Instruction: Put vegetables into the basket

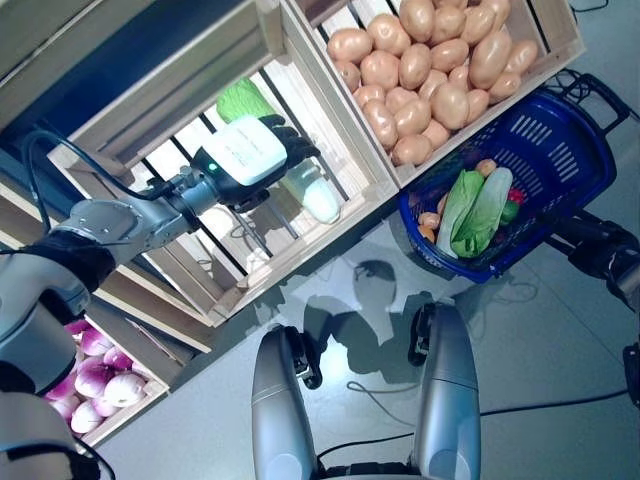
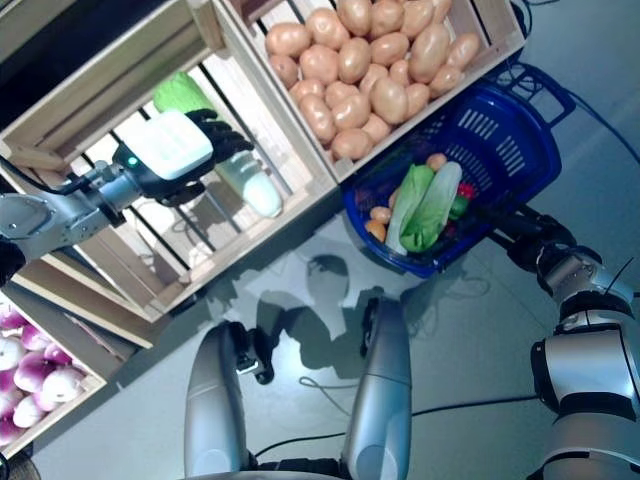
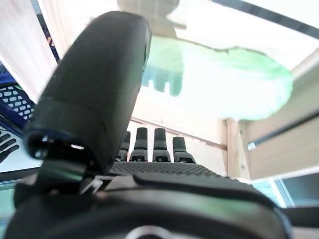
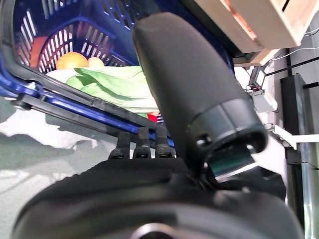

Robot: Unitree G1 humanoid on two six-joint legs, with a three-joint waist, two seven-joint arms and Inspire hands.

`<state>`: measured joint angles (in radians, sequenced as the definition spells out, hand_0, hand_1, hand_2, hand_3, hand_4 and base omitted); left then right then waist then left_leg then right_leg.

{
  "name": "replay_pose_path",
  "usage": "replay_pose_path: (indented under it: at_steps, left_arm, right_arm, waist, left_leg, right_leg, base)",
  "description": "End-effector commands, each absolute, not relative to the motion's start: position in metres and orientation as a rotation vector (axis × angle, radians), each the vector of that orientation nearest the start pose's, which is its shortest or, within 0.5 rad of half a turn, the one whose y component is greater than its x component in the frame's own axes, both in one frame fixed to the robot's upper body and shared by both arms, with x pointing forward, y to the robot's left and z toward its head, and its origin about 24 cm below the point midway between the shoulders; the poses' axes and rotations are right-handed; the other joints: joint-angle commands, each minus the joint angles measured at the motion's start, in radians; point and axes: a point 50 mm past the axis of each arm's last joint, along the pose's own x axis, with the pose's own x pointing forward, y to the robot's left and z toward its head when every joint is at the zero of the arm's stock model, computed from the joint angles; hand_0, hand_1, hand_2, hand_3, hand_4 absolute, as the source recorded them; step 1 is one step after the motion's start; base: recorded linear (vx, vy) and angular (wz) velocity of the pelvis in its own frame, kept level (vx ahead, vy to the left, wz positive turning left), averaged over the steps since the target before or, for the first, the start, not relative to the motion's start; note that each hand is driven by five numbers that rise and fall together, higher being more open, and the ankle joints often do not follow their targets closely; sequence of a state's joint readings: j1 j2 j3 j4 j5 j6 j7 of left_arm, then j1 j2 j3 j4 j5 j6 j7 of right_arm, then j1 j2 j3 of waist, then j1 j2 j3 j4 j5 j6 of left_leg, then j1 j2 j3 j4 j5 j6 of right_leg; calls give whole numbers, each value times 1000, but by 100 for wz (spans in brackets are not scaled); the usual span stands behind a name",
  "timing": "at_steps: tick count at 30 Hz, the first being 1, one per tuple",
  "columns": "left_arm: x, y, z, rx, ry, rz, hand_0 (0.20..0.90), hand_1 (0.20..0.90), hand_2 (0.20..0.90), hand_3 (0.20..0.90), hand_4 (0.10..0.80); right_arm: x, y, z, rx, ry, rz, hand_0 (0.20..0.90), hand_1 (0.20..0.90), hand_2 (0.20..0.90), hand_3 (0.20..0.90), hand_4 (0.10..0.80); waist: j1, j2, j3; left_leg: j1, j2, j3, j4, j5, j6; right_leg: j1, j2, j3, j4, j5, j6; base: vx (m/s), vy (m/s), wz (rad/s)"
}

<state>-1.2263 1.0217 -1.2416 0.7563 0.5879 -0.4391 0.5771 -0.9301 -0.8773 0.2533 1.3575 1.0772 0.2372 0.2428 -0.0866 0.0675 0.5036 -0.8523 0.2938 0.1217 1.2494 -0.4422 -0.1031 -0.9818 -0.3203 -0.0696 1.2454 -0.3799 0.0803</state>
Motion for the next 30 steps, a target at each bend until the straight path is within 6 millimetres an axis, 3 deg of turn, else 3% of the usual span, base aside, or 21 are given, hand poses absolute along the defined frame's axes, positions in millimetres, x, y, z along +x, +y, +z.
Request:
replay_pose_path:
  at_steps: [1,7,17,24,30]
  left_arm:
    - [370,223,272,1885,-927,1,900,900,900,900,800]
    - [376,226,272,1903,-872,19,900,900,900,900,800]
    - [380,216,261,1973,-846,-98,900,900,900,900,800]
    - [390,219,254,1990,-634,-136,900,900,900,900,800]
    - [392,214,258,2012,-650,-139,900,900,900,900,800]
  right_arm:
    - [330,-394,154,407,114,-343,900,900,900,900,800]
    - [337,-386,160,401,86,-301,900,900,900,900,800]
    - [341,-382,162,408,66,-294,900,900,900,900,800]
    - [345,-380,174,405,34,-283,900,900,900,900,800]
    - [345,-379,171,410,37,-282,900,900,900,900,800]
  waist:
    - [-11,-8,-20]
    - [-19,-19,-8]
    - [-29,-28,3]
    - [-34,-36,5]
    - [-42,-41,1]
  left_leg:
    - [-59,25,-30,8,-18,-28]
    - [-119,39,-41,55,-33,-37]
    - [-203,52,-62,113,-54,-40]
    - [-274,65,-81,172,-75,-35]
    - [-315,74,-92,204,-84,-28]
  right_leg:
    - [49,-61,34,-115,106,77]
    - [-4,-67,44,-88,110,83]
    - [-81,-73,63,-47,110,88]
    - [-150,-74,82,9,99,86]
    - [-195,-72,94,41,97,81]
  base:
    - [-27,19,-3]
    - [-26,6,-3]
    - [-16,0,-1]
    - [-3,-1,-1]
    - [-6,0,-1]
